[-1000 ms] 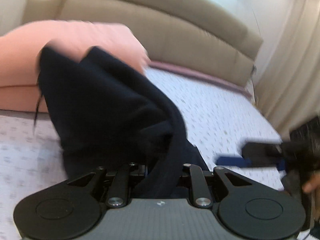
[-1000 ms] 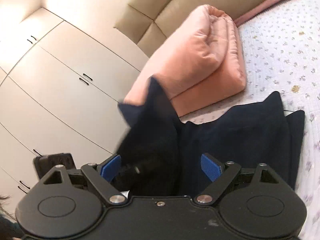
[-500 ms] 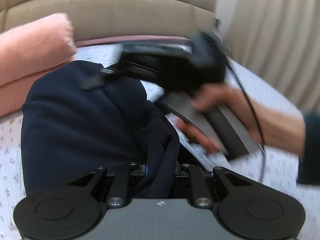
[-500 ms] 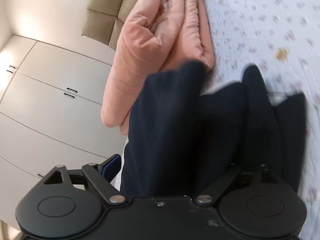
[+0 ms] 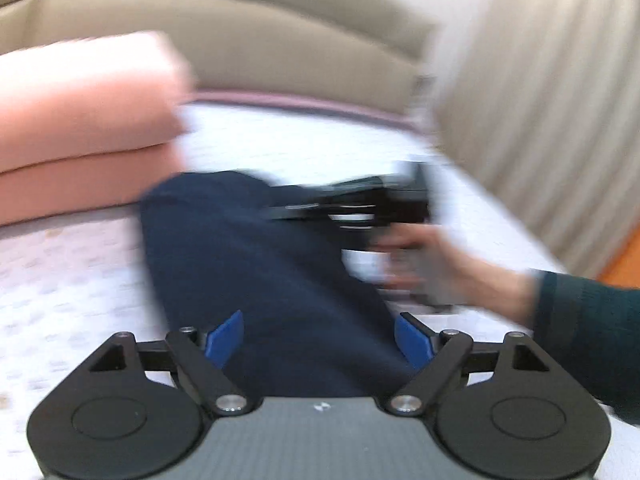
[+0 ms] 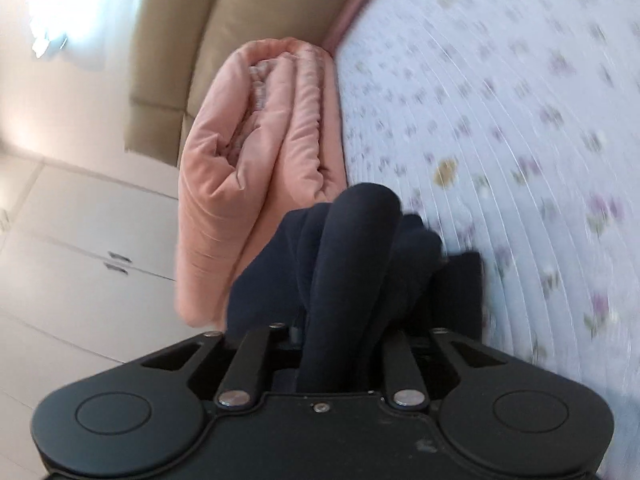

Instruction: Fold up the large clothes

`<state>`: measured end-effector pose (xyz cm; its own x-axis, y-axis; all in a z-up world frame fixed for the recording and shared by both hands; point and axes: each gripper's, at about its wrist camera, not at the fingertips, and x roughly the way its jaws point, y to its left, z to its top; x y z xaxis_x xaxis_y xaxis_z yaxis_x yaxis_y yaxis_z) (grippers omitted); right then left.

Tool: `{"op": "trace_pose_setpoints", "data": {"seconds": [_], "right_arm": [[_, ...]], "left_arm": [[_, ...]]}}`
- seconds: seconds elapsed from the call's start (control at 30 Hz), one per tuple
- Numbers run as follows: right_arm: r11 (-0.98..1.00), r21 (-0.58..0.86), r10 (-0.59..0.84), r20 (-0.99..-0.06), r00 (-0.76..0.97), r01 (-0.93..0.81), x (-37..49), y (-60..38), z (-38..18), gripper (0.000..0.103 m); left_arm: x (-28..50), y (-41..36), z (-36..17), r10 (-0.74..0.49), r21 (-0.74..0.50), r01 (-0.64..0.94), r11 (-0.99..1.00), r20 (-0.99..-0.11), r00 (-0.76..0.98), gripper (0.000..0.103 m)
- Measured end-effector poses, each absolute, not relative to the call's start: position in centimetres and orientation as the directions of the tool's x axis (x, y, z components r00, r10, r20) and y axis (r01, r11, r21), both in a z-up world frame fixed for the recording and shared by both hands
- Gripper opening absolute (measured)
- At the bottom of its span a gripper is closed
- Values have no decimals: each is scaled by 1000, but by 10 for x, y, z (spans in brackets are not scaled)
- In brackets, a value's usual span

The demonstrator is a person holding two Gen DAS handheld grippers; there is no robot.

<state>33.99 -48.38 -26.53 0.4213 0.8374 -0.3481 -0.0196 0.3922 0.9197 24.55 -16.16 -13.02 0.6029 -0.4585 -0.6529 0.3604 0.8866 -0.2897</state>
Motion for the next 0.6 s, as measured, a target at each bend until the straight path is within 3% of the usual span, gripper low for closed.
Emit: {"op": "trace_pose_setpoints", "data": {"seconds": [0.03,0.07,0.13,0.23,0.33,0.37,0.47,0.53,0.6], "right_arm": [[380,925,845,-350,404,7,339,-485,-265,43],[376,926,858,-353,372,11,335,-487,-262,64],[404,915,877,-381,293,-20,325,-484,-250,92],[479,876,868,-460,188,-65,304,-473,-243,87],[542,840,817,-518,254,-32,277,-471,-234,23],[509,861,828,-483,284,-21,269,-473,-227,21],[468,860,848,-373,376,-204,246,-483,-189,18],[524,840,811,-442,382,-141,247,-489,-201,19],[587,806,771,-528,356,-74,252,-491,-225,28]], "left_arm": [[262,-151,-144,-423,-284,318,905,-695,581,80],[276,-142,-160,-435,-316,303,899,-728,530,75],[295,-125,-185,-516,-431,284,856,-742,429,82],[295,-112,-195,-551,-450,324,832,-739,387,84],[294,-101,-201,-559,-453,341,824,-747,360,84],[292,-101,-199,-563,-457,340,822,-744,359,83],[280,-96,-188,-562,-406,413,815,-728,393,81],[275,-93,-183,-584,-421,432,798,-716,383,81],[270,-92,-187,-611,-456,434,777,-712,346,82]]}}
